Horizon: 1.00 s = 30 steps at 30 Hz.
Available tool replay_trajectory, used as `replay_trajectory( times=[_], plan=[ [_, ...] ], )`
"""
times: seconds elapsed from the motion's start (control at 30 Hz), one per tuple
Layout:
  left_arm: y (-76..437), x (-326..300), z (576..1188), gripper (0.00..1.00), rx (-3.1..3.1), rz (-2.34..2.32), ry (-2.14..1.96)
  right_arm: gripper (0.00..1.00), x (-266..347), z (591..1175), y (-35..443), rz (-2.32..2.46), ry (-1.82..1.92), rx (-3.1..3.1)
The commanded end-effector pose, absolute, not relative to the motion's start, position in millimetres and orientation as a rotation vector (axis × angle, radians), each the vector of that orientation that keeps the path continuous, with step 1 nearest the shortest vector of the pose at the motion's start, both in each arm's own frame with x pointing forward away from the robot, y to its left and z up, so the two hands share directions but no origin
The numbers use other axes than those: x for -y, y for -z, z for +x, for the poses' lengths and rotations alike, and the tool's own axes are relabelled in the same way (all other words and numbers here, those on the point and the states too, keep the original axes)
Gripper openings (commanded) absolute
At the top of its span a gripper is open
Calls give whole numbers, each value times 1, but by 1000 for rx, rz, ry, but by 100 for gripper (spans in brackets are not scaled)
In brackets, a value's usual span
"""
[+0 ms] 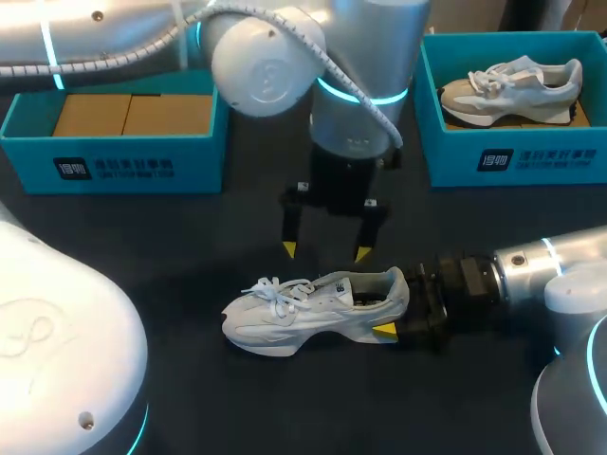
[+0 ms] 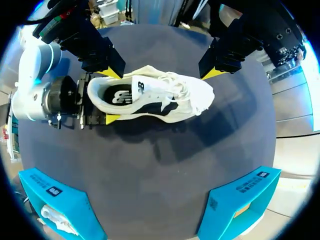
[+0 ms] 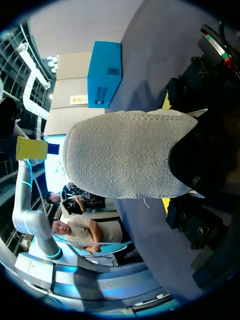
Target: Take the shoe out of the shoebox, open the shoe tongue, remove and reinsert the insole, then place the shoe into the shoebox
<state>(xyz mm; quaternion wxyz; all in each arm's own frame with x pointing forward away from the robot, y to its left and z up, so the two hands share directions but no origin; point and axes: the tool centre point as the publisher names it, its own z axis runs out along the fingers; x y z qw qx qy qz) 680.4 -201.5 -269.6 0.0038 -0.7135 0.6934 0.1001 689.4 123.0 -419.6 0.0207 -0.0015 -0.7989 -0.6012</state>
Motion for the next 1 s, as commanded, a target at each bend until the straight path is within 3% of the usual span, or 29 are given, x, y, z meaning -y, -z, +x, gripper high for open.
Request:
replay_trajectory(
  times=[0.03, 1.0],
  plan=[
    [290, 218, 685, 100, -2104, -2247, -408, 0, -122, 690, 421, -6, 1862, 2479],
    [347, 223, 670, 100, -1953, -2164, -665, 0, -122, 690, 421, -6, 1862, 2479]
  ],
)
